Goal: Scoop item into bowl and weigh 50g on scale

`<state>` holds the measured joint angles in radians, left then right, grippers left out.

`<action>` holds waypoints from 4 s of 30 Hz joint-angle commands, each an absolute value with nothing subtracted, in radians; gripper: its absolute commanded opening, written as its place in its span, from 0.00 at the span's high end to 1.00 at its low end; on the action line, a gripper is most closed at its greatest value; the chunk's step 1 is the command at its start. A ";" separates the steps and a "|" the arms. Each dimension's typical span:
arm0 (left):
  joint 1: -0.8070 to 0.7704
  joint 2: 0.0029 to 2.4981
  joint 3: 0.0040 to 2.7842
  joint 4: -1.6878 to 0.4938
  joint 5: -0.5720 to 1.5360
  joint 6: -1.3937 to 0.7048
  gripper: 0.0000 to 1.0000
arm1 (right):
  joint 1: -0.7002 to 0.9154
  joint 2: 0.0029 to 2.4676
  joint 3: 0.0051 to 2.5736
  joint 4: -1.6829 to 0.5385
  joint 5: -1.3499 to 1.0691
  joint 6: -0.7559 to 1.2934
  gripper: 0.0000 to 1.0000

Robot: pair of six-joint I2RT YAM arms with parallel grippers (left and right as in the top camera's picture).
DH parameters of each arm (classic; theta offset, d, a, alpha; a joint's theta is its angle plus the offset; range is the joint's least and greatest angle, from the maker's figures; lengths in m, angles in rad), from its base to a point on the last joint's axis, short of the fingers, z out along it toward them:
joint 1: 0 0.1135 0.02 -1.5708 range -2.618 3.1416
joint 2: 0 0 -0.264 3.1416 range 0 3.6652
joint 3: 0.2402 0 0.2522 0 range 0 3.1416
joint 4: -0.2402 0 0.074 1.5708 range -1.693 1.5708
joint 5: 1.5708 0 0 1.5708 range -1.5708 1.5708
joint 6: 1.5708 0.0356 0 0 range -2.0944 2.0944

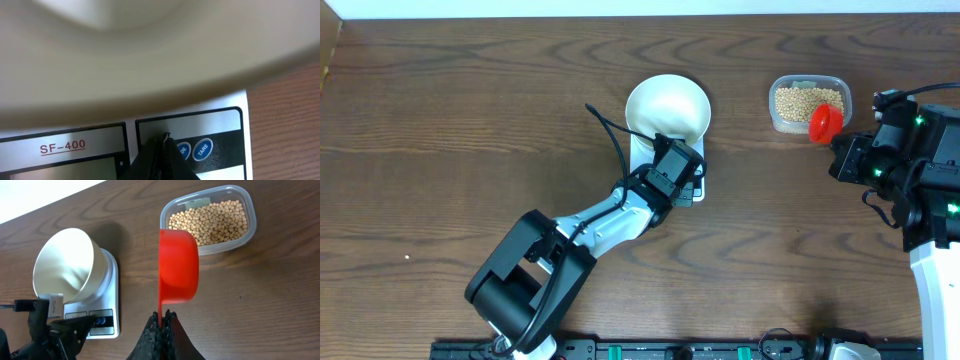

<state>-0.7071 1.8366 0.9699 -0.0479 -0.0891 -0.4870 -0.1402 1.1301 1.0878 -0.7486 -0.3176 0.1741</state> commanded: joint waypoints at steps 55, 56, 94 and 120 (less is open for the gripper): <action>-0.702 1.917 0.949 -0.185 -0.197 -0.501 0.93 | -0.145 1.124 1.110 -0.756 -0.313 0.160 0.99; -0.702 1.907 0.950 -0.179 -0.188 -0.491 0.93 | -0.145 1.124 1.110 -0.756 -0.313 0.160 0.99; -0.702 1.560 0.950 -0.126 0.017 -0.438 0.93 | -0.145 1.124 1.110 -0.752 -0.313 0.159 0.99; -0.010 1.099 0.950 -0.088 -0.125 -0.349 0.93 | -0.144 1.142 1.110 -0.575 -0.260 0.237 0.99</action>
<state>-0.0872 1.0866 0.9543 -0.1089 -0.1036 -0.3714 -0.1402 1.1347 1.0897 -0.5945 -0.2775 0.1867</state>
